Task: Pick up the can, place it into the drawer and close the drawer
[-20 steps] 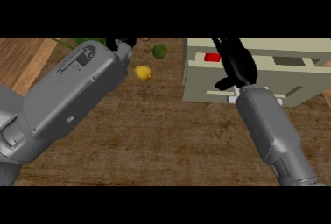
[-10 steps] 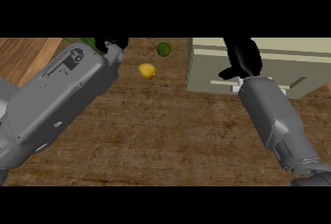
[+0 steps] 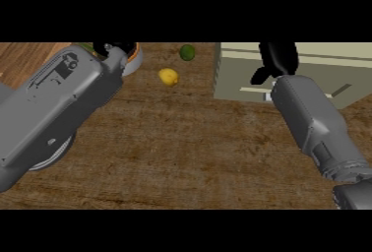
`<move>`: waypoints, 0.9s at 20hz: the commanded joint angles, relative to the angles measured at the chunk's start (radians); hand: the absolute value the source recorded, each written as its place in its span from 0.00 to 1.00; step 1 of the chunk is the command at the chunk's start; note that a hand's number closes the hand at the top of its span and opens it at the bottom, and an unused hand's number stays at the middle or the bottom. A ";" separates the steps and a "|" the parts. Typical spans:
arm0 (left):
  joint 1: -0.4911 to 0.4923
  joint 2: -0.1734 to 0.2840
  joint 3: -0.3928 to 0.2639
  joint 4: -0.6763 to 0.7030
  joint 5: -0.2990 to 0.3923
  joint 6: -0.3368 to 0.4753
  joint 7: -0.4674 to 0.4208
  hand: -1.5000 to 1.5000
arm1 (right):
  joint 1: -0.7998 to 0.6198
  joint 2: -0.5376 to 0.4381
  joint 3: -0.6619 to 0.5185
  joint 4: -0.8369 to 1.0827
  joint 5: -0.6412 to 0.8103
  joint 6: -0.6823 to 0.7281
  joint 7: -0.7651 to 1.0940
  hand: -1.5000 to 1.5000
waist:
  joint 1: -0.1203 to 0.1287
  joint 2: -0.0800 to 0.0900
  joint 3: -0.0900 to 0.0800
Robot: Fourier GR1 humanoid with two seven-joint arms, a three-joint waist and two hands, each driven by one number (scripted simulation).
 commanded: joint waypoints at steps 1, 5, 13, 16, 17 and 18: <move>0.016 0.018 0.004 -0.040 0.003 -0.012 0.029 0.00 | -0.092 -0.031 -0.019 0.028 -0.002 0.001 0.022 0.00 | 0.017 -0.002 -0.003; 0.009 0.026 -0.004 -0.057 -0.018 0.008 0.040 0.00 | -0.113 -0.027 -0.028 0.060 -0.002 0.003 0.053 0.00 | 0.028 0.004 -0.002; 0.043 0.040 0.004 -0.094 -0.015 -0.001 0.050 0.00 | -0.145 0.025 -0.257 0.063 -0.276 0.187 -0.205 0.00 | 0.023 -0.004 0.002; 0.054 0.051 0.005 -0.100 -0.020 -0.001 0.049 0.00 | -0.141 0.034 -0.356 0.061 -0.378 0.229 -0.247 0.00 | 0.015 -0.006 0.002; 0.066 0.045 -0.001 -0.109 -0.026 0.005 0.042 0.00 | -0.144 0.034 -0.382 0.058 -0.405 0.241 -0.265 0.00 | 0.022 -0.003 0.002; 0.052 0.056 0.004 -0.113 -0.024 -0.001 0.055 0.00 | -0.141 0.016 -0.388 0.060 -0.410 0.250 -0.286 0.00 | 0.028 0.003 0.002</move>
